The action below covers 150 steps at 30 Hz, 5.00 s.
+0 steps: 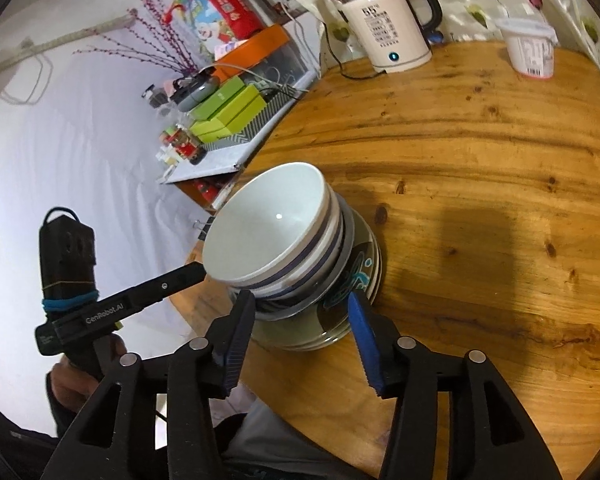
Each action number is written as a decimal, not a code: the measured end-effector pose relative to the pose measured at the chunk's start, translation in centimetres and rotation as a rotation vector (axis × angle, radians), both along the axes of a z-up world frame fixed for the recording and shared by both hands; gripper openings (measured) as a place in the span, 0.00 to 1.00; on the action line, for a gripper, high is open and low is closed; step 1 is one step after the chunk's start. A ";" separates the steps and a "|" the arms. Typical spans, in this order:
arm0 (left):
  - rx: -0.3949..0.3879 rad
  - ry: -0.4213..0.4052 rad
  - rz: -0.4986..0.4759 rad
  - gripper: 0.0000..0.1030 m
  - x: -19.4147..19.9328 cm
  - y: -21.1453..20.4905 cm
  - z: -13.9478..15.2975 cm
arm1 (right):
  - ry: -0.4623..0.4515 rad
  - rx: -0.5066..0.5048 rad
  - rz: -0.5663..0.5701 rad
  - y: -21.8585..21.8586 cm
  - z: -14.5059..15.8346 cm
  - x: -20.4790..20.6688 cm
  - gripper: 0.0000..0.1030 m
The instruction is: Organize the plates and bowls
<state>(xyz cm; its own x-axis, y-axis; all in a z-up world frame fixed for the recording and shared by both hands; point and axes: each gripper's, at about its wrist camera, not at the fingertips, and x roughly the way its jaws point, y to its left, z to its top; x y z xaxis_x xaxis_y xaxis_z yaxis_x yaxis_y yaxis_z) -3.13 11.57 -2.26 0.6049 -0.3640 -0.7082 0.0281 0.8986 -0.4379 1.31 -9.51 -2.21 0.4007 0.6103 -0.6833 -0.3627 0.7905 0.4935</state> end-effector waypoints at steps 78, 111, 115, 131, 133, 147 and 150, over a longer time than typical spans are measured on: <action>0.335 0.033 0.058 0.31 -2.1 -3.9 -2.2 | -0.112 -0.305 0.055 4.4 -1.5 -3.0 0.54; 0.338 0.039 0.052 0.31 -1.9 -4.1 -2.7 | -0.106 -0.304 0.057 4.5 -1.7 -2.7 0.56; 0.340 0.040 0.052 0.31 -1.9 -4.0 -2.7 | -0.106 -0.305 0.057 4.5 -1.7 -2.7 0.56; 0.344 0.044 0.050 0.31 -1.9 -3.9 -2.8 | -0.105 -0.303 0.059 4.6 -1.7 -2.7 0.56; 0.345 0.044 0.050 0.31 -2.0 -3.9 -2.8 | -0.104 -0.303 0.059 4.6 -1.7 -2.7 0.56; 0.347 0.051 0.048 0.31 -2.1 -3.8 -3.0 | -0.102 -0.303 0.060 4.7 -1.7 -2.9 0.56; 0.347 0.052 0.048 0.31 -2.1 -3.9 -3.0 | -0.101 -0.303 0.060 4.6 -1.7 -2.9 0.56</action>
<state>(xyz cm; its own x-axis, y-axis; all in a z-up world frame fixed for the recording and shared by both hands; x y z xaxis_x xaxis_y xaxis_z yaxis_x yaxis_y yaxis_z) -5.19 7.70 -5.28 0.5756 -0.0681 -0.8149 -0.0323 0.9939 -0.1058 -1.57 -4.87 -3.92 0.4456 0.4099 -0.7959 -0.4481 0.8718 0.1981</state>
